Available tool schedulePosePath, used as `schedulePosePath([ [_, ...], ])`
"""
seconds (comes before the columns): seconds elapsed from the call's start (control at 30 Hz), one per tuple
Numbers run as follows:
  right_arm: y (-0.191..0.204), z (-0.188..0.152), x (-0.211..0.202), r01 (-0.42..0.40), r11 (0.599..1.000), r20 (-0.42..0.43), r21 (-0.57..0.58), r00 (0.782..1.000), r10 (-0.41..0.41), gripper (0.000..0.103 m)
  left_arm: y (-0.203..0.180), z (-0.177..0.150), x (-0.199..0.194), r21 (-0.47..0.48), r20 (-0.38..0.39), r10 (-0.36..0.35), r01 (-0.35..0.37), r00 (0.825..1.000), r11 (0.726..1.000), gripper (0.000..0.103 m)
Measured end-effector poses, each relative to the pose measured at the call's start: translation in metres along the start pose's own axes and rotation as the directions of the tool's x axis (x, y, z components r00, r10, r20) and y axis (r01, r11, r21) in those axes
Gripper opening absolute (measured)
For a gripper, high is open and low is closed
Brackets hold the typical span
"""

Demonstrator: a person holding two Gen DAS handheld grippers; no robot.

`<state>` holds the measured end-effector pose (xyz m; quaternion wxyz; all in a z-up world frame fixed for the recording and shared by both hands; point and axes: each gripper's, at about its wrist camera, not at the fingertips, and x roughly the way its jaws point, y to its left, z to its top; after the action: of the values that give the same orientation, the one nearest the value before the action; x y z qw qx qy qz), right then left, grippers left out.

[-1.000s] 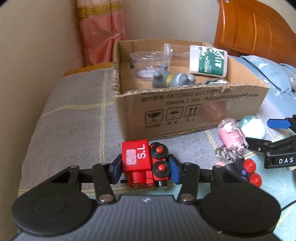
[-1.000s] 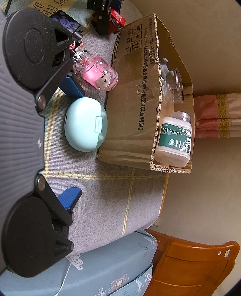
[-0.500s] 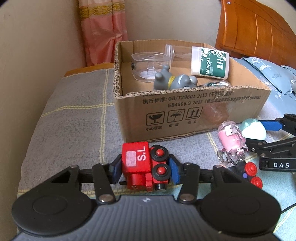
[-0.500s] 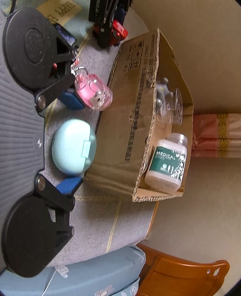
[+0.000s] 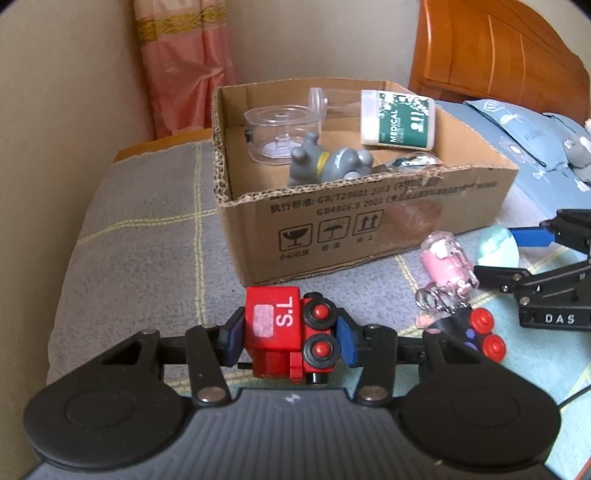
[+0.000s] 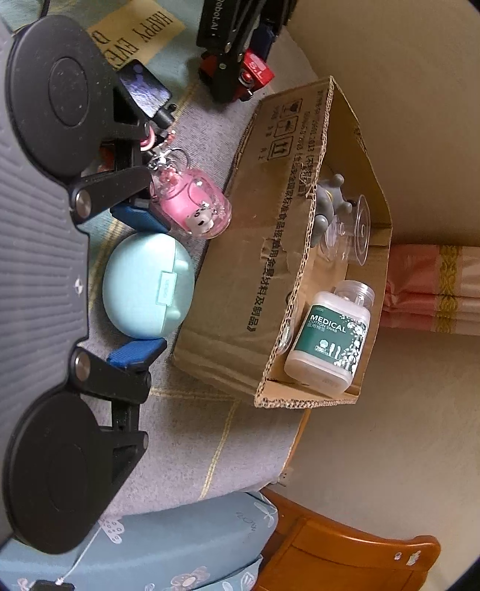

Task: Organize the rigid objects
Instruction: 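Grasp the red toy train with the left tool while the right tool grasps the mint-green case, then carry the train into the box with the left tool while the right tool drops the mint case in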

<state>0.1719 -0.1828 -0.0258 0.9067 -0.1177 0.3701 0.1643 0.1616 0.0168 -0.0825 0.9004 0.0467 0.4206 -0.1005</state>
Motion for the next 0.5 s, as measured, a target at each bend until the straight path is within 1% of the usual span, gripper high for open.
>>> schedulePosePath([
  [0.27, -0.007, 0.0, -0.02, -0.015, 1.0, -0.005, -0.026, 1.0, 0.015, 0.066, -0.005, 0.004, -0.021, 0.044, -0.002, -0.028, 0.028, 1.0, 0.999, 0.048],
  [0.5, -0.008, 0.004, -0.039, -0.026, 0.997, 0.009, -0.067, 1.0, 0.027, 0.066, -0.011, 0.015, -0.048, 0.081, 0.037, -0.038, 0.035, 0.999, 0.996, 0.048],
])
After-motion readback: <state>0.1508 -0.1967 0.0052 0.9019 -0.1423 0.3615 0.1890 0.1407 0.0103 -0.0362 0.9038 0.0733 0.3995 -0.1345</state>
